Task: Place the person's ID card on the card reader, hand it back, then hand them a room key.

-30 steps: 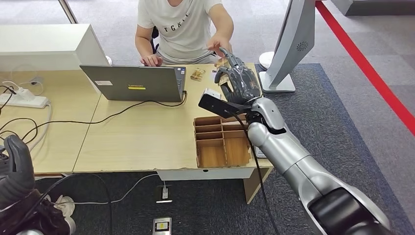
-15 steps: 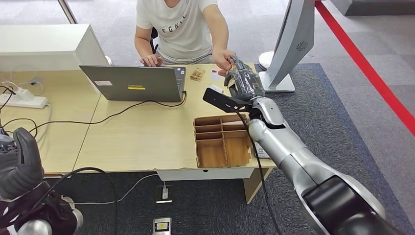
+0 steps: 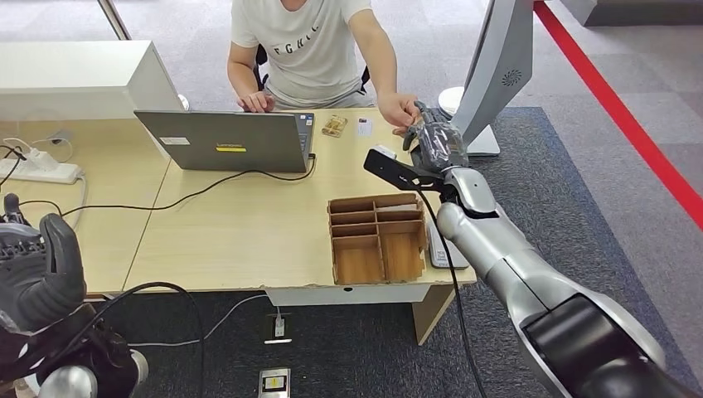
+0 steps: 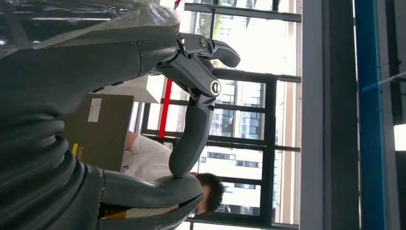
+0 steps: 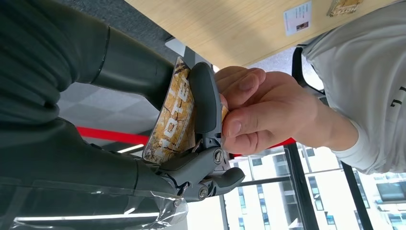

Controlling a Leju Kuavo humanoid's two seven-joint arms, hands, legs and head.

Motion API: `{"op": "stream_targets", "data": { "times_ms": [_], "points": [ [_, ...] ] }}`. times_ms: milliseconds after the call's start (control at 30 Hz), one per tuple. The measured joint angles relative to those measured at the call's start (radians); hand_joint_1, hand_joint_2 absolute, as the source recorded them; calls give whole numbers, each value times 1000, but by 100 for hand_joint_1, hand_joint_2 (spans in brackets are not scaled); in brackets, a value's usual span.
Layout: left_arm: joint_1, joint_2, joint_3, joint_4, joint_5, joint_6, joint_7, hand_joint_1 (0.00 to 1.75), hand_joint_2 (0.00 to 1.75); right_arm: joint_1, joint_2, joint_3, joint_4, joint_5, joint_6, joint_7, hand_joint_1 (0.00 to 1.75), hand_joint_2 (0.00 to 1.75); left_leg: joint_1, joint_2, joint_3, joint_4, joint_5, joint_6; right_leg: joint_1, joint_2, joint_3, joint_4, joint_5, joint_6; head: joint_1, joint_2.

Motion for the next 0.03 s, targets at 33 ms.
{"op": "stream_targets", "data": {
  "times_ms": [33],
  "points": [
    [0,0,-1,1,0,0,0,0,175,0,0,0,1,1,-1,1,145,175,0,0,0,0,0,0,0,0,0,0,0,0,0,0]
  ]
}}
